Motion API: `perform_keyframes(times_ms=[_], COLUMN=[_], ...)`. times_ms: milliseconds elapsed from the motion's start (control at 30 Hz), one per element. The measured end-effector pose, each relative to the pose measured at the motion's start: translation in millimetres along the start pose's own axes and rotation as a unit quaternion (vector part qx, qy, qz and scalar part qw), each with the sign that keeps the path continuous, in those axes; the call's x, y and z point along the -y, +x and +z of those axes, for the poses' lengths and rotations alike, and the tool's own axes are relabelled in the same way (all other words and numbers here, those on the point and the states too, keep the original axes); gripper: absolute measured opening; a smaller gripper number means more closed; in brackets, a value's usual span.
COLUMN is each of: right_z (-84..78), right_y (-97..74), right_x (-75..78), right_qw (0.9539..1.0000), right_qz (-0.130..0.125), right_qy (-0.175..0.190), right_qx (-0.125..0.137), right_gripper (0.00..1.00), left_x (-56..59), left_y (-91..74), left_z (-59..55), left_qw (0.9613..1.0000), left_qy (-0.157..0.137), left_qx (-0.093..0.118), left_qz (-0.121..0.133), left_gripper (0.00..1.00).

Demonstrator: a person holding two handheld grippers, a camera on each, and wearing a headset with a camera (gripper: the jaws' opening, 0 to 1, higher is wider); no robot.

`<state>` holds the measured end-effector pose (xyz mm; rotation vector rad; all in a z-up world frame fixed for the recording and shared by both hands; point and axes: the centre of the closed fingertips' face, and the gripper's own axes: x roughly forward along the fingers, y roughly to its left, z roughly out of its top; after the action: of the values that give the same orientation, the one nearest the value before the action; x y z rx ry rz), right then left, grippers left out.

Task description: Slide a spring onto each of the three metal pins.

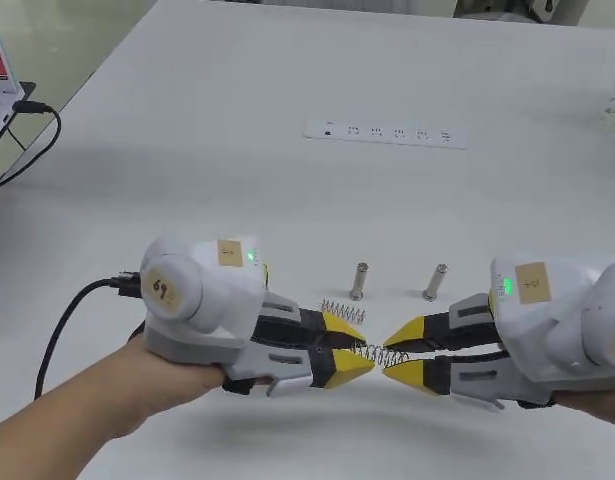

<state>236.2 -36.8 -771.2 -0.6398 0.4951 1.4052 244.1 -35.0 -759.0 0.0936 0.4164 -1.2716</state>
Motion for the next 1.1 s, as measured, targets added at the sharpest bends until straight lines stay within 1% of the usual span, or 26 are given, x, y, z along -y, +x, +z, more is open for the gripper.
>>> perform_keyframes(times_ms=[100,267,367,467,600,667,733,800,900,933,967,1033,1100], right_z=[-2.1,-12.8,-14.4,-13.9,-9.5,-4.6,-1.5,1.8,10.0,15.7,16.7,15.0,16.0], right_y=[-1.1,-3.6,-5.7,-5.8,-9.7,-12.7,-15.0,-16.9,-20.0,-21.3,-21.6,-19.9,-19.6], right_x=[1.5,2.9,3.5,3.8,3.1,4.5,4.8,5.2,5.9,5.6,5.8,5.9,5.4], right_qw=[0.9999,0.9996,0.9995,0.9996,0.9996,0.9995,0.9995,0.9994,0.9989,0.9982,0.9981,0.9986,0.9985], right_qz=[-0.002,-0.003,-0.006,-0.009,-0.013,-0.015,-0.016,-0.016,-0.014,-0.012,-0.011,-0.014,-0.014], right_qy=[0.01,0.026,0.031,0.028,0.022,0.018,0.015,0.011,0.013,0.022,0.024,0.014,0.016], right_qx=[-0.003,-0.007,-0.001,0.004,0.012,0.021,0.023,0.027,0.042,0.055,0.056,0.049,0.051], right_gripper=[0.1,0.11,0.09,0.08,0.07,0.07,0.07,0.07,0.07,0.07,0.07,0.07,0.07], left_x=[0.0,-1.2,-0.2,-0.1,-0.2,-0.7,-0.5,-0.6,-1.3,-3.2,-2.8,-4.0,-4.2], left_y=[-0.7,-1.1,-0.5,0.0,0.4,0.0,-0.5,-0.5,-0.5,-0.9,-0.8,-1.1,-0.9], left_z=[1.3,1.5,0.9,1.7,-1.4,-1.1,0.7,0.8,-0.9,-4.5,-3.2,-2.8,-3.4], left_qw=[1.0,1.0,1.0,0.9999,1.0,0.9999,0.9999,0.9999,0.9999,1.0,1.0,1.0,1.0], left_qy=[-0.005,-0.007,-0.007,-0.009,-0.008,-0.012,-0.014,-0.012,-0.009,-0.004,-0.003,-0.005,-0.004], left_qx=[0.003,0.004,0.003,0.004,-0.001,0.003,0.008,0.008,0.003,-0.006,-0.002,-0.002,-0.003], left_qz=[0.0,0.002,0.0,-0.001,-0.002,-0.002,-0.002,-0.003,-0.002,0.004,0.001,0.005,0.005], left_gripper=[0.03,0.03,0.03,0.03,0.03,0.03,0.03,0.03,0.02,0.02,0.02,0.02,0.02])
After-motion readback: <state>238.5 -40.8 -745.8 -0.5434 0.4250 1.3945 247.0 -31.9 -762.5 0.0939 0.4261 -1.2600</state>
